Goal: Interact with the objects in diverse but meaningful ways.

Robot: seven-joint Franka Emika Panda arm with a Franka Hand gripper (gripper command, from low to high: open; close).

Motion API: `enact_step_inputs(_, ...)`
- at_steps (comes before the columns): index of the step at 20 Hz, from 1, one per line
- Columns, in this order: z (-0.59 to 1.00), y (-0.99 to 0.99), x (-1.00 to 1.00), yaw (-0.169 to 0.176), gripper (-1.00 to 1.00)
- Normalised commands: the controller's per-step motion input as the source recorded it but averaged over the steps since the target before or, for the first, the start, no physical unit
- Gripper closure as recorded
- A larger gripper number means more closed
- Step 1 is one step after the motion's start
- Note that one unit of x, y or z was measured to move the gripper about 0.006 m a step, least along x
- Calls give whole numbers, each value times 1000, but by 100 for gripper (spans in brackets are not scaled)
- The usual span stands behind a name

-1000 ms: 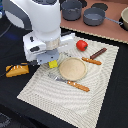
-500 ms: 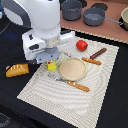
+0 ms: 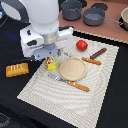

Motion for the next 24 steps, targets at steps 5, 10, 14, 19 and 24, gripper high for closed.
enact_step_inputs(5, 53, -60, -738, 71, -100)
enact_step_inputs(10, -2, 9, -525, 175, -100)
enact_step_inputs(14, -2, 51, -374, 246, -100)
enact_step_inputs(19, 0, 0, -480, 193, -100)
enact_step_inputs(24, 0, -224, -665, 82, -100)
